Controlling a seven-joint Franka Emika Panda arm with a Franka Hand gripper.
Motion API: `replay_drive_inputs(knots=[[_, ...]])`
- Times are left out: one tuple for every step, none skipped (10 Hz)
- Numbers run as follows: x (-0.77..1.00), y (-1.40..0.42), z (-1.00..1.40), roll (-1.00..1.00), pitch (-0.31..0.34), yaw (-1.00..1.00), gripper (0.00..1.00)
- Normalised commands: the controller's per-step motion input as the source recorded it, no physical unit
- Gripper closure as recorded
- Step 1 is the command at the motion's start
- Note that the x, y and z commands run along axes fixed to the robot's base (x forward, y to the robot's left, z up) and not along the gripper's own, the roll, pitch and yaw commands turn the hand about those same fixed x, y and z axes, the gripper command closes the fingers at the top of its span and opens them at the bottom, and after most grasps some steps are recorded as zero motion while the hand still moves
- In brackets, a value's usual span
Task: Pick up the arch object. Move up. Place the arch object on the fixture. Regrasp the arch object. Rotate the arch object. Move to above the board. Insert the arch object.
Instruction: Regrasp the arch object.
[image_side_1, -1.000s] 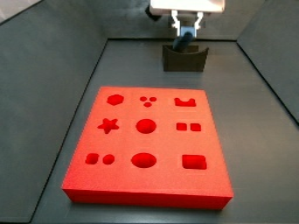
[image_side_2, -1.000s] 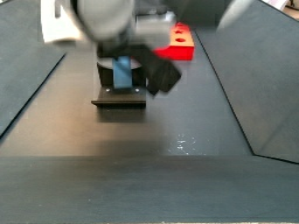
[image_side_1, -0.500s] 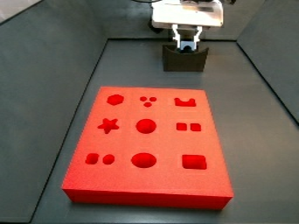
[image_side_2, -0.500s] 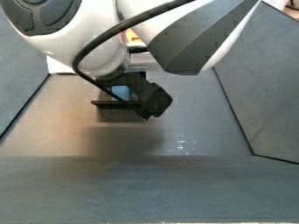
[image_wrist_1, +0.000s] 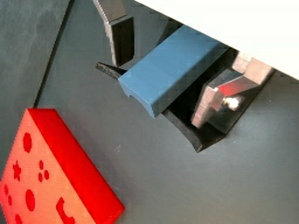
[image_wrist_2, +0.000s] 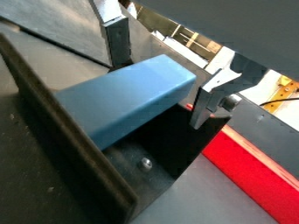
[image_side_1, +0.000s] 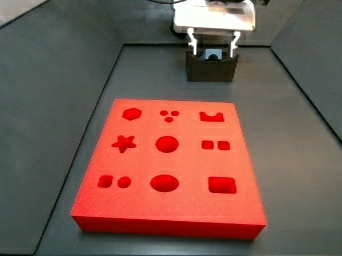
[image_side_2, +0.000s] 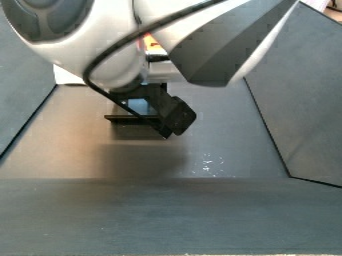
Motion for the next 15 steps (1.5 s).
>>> replay_drive_inputs(knots=[[0.00, 0.00, 1.00, 0.03, -0.061, 0.00, 0.00], [-0.03, 0.00, 1.00, 0.03, -0.056, 0.02, 0.00], [-0.04, 0.00, 1.00, 0.02, -0.054, 0.04, 0.00], [-0.05, 0.00, 1.00, 0.01, -0.050, 0.05, 0.00], [-0.05, 0.00, 0.85, 0.00, -0.043, 0.06, 0.00], [-0.05, 0.00, 0.73, -0.01, -0.037, 0.06, 0.00], [-0.04, 0.00, 0.47, -0.02, -0.030, 0.06, 0.00], [-0.05, 0.00, 0.28, -0.03, -0.025, 0.06, 0.00], [-0.14, -0.80, 0.80, 1.00, 0.051, 0.02, 0.00], [-0.12, -0.77, 0.68, 1.00, 0.050, 0.02, 0.00], [-0.11, -0.60, 0.48, 1.00, 0.041, 0.02, 0.00], [-0.10, -0.49, 0.35, 1.00, 0.037, 0.02, 0.00], [-0.05, -0.26, 0.09, 1.00, 0.033, 0.02, 0.00], [-0.02, -0.09, 0.04, 1.00, 0.035, 0.02, 0.00], [0.00, -0.04, 0.03, 1.00, 0.039, 0.02, 0.00]])
